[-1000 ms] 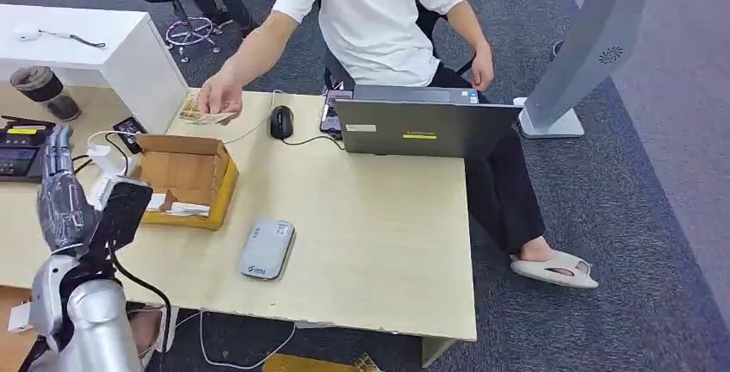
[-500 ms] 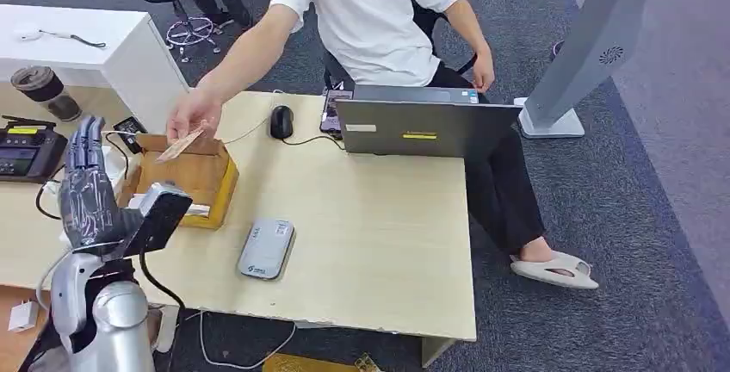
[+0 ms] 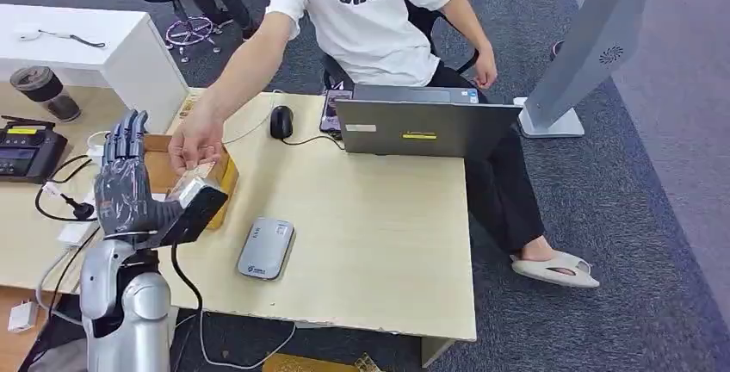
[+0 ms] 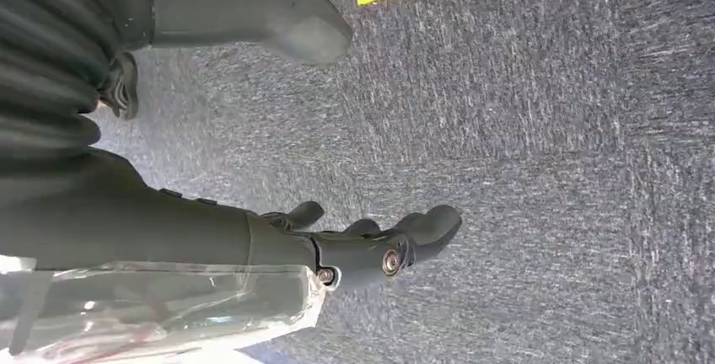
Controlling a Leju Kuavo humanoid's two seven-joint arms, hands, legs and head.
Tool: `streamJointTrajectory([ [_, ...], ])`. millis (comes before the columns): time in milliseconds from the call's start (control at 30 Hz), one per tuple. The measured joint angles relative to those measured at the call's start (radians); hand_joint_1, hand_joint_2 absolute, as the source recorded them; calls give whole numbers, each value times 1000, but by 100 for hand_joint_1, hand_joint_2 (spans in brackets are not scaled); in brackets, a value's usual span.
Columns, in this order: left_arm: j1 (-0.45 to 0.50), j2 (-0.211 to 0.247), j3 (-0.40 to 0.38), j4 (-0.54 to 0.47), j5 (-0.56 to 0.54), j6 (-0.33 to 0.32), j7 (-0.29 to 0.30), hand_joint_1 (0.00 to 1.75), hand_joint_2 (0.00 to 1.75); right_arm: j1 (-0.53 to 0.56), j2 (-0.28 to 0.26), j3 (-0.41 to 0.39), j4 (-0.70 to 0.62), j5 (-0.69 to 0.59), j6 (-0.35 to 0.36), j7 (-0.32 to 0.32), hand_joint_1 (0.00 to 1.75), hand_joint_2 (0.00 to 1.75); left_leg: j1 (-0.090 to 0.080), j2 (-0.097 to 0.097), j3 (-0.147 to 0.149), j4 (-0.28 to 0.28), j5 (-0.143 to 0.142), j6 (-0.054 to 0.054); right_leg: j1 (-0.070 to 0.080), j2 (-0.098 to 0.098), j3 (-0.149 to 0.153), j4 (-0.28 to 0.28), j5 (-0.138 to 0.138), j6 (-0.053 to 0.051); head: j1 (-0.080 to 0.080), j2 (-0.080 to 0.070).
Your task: Pass the card to the sensor for recognition and then transmit it.
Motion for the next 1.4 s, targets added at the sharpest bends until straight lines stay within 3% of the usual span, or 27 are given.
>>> streamJointTrajectory([
  [67,-2,0,-1,4,0,0,0,3,175,0,0,0,0,0,0,0,0,175,0,0,0,0,0,0,0,0,0,0,0,0,0,0],
  [100,-3,0,-1,6,0,0,1,159,175,0,0,0,0,0,0,0,0,175,0,0,0,0,0,0,0,0,0,0,0,0,0,0],
  [133,-4,2,-2,8,0,0,3,175,175,0,0,0,0,0,0,0,0,175,0,0,0,0,0,0,0,0,0,0,0,0,0,0],
  [967,-5,25,-35,79,29,-3,-12,175,175,0,0,0,2,1,2,-11,0,175,0,0,0,0,0,0,0,0,0,0,0,0,0,0],
  [1200,28,37,-97,109,35,-76,-15,175,175,0,0,-1,2,-3,3,-10,0,175,0,0,0,0,0,0,0,0,0,0,0,0,0,0],
  [1400,69,76,-199,169,-6,-160,49,175,175,0,0,-6,2,-20,5,-9,0,175,0,0,0,0,0,0,0,0,0,0,0,0,0,0],
])
